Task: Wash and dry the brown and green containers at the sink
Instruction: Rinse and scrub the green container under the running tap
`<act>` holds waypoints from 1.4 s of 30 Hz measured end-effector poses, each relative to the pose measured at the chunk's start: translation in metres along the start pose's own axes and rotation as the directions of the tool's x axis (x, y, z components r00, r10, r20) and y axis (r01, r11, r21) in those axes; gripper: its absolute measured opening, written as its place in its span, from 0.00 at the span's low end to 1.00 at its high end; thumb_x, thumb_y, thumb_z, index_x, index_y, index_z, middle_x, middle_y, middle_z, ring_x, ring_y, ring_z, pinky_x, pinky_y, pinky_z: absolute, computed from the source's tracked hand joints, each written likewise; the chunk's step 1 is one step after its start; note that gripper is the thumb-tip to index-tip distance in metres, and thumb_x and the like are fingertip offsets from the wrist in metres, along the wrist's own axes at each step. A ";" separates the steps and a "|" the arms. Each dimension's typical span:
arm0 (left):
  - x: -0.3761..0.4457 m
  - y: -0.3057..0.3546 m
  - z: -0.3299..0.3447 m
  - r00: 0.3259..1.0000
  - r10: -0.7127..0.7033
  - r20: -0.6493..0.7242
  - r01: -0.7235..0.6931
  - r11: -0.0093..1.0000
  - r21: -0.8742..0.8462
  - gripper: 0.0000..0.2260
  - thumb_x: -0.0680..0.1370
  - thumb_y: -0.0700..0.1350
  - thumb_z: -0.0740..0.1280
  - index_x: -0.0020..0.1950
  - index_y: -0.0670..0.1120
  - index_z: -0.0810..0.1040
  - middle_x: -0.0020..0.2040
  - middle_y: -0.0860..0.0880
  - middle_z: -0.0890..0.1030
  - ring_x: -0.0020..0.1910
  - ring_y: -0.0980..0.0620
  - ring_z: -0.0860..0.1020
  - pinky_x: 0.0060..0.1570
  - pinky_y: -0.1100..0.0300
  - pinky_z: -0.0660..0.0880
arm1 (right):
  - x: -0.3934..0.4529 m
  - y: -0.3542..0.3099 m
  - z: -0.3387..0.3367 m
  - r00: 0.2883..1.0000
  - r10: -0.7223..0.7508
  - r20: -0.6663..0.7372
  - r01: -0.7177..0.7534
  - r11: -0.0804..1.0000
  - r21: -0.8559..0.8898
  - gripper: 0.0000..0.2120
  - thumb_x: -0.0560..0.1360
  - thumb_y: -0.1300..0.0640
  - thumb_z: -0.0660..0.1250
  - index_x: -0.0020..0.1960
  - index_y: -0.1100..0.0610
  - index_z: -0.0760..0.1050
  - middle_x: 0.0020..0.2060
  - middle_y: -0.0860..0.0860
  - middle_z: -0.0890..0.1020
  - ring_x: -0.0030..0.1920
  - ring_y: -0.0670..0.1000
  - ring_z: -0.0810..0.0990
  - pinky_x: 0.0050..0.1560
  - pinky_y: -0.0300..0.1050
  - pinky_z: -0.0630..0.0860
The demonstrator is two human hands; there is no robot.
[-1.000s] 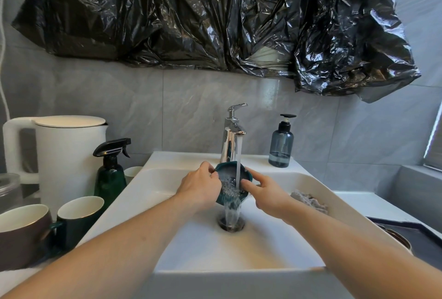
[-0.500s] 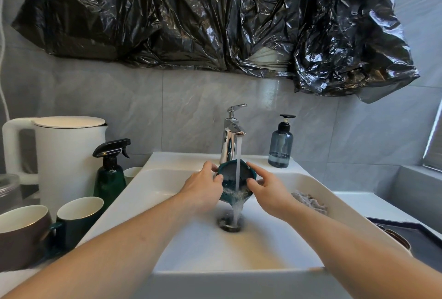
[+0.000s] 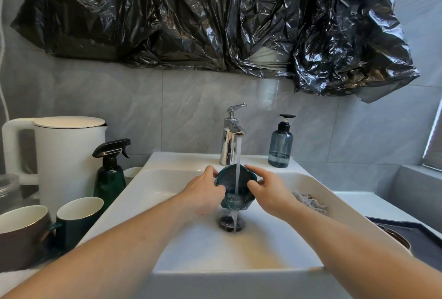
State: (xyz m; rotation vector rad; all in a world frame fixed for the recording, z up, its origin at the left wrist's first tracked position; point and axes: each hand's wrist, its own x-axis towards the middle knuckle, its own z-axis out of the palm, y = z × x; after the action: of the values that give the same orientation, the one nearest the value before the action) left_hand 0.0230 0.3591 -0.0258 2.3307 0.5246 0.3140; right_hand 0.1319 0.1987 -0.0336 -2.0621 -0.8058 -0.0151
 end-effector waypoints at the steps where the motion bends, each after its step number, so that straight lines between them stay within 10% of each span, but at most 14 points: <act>1: -0.001 0.001 0.000 1.000 -0.002 0.005 0.002 1.000 -0.001 0.13 0.83 0.48 0.58 0.67 0.53 0.65 0.56 0.44 0.81 0.39 0.47 0.76 0.32 0.58 0.74 | 0.000 -0.001 0.000 1.000 0.007 0.006 -0.007 1.000 -0.001 0.23 0.82 0.56 0.60 0.76 0.42 0.71 0.42 0.49 0.86 0.38 0.46 0.81 0.39 0.44 0.78; 8: -0.003 0.002 0.000 0.999 -0.021 0.041 0.020 1.000 0.017 0.09 0.83 0.47 0.57 0.62 0.50 0.69 0.45 0.45 0.87 0.33 0.48 0.76 0.31 0.60 0.72 | -0.005 -0.006 -0.001 0.999 0.034 0.020 -0.032 0.997 -0.071 0.20 0.81 0.52 0.59 0.71 0.43 0.76 0.46 0.47 0.87 0.49 0.48 0.85 0.55 0.53 0.84; 20: -0.009 0.005 -0.001 0.998 -0.007 0.065 0.002 0.997 0.074 0.07 0.82 0.45 0.56 0.51 0.46 0.72 0.35 0.47 0.84 0.29 0.50 0.75 0.27 0.62 0.70 | -0.006 -0.007 -0.003 0.995 0.098 0.030 -0.092 0.984 -0.151 0.14 0.78 0.52 0.60 0.46 0.52 0.85 0.38 0.52 0.86 0.37 0.51 0.77 0.37 0.45 0.73; 32: 0.000 -0.001 -0.002 0.997 -0.058 -0.041 0.062 0.993 0.105 0.12 0.79 0.50 0.57 0.44 0.47 0.77 0.27 0.49 0.83 0.29 0.50 0.78 0.43 0.57 0.77 | -0.008 -0.012 -0.002 0.966 0.218 0.140 -0.201 0.971 -0.130 0.21 0.83 0.58 0.57 0.32 0.56 0.71 0.16 0.43 0.71 0.21 0.42 0.69 0.25 0.36 0.63; 42: 0.002 0.000 -0.002 0.995 -0.066 -0.069 0.077 0.984 0.160 0.21 0.82 0.55 0.54 0.42 0.46 0.80 0.28 0.49 0.83 0.30 0.49 0.79 0.45 0.56 0.79 | -0.008 -0.017 -0.002 0.910 0.356 0.212 -0.339 0.934 -0.111 0.14 0.82 0.53 0.55 0.45 0.59 0.72 0.38 0.64 0.83 0.28 0.51 0.65 0.26 0.39 0.63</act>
State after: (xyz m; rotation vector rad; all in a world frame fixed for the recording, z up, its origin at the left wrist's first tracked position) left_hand 0.0236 0.3614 -0.0243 2.4579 0.6865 0.3232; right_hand 0.1174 0.1993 -0.0223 -2.2777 -0.5666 0.4045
